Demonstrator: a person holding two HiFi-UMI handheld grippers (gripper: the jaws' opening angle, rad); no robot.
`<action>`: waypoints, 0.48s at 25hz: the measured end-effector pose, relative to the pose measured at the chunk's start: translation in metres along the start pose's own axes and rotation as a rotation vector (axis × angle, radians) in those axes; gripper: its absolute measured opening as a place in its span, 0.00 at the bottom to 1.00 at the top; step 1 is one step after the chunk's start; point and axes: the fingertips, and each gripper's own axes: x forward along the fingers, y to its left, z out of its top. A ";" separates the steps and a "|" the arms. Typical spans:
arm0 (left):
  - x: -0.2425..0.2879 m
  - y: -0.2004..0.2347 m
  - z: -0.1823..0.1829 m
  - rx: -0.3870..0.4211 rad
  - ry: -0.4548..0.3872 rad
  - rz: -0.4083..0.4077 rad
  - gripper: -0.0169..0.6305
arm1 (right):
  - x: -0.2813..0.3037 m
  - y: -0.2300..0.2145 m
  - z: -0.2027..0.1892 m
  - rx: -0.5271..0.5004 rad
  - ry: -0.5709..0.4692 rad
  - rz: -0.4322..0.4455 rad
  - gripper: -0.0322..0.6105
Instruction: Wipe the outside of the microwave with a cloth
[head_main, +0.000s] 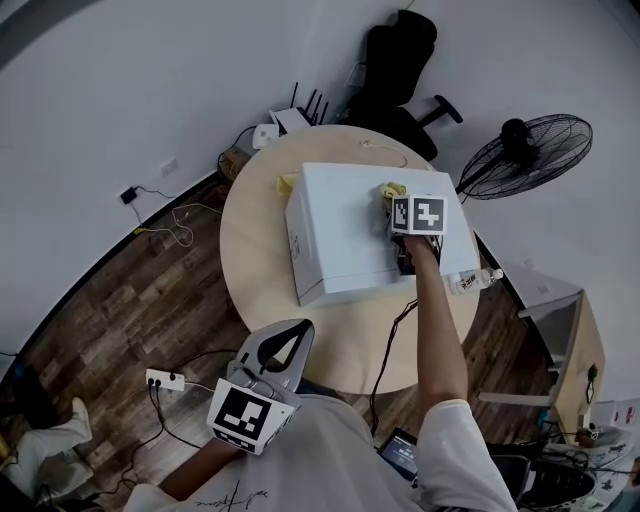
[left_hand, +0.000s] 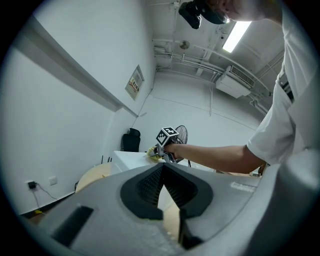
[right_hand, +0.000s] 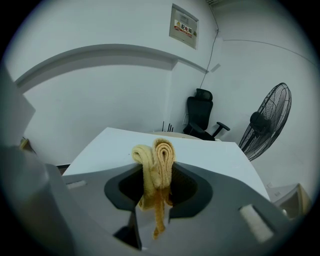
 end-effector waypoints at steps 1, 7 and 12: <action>-0.002 0.000 0.000 0.000 -0.002 0.001 0.01 | 0.000 0.005 0.001 0.002 -0.003 0.006 0.25; -0.008 0.001 0.002 0.001 -0.021 -0.004 0.01 | 0.000 0.038 0.006 0.008 -0.019 0.044 0.25; -0.011 0.003 0.000 -0.005 -0.020 -0.004 0.01 | 0.000 0.066 0.009 -0.013 -0.027 0.074 0.25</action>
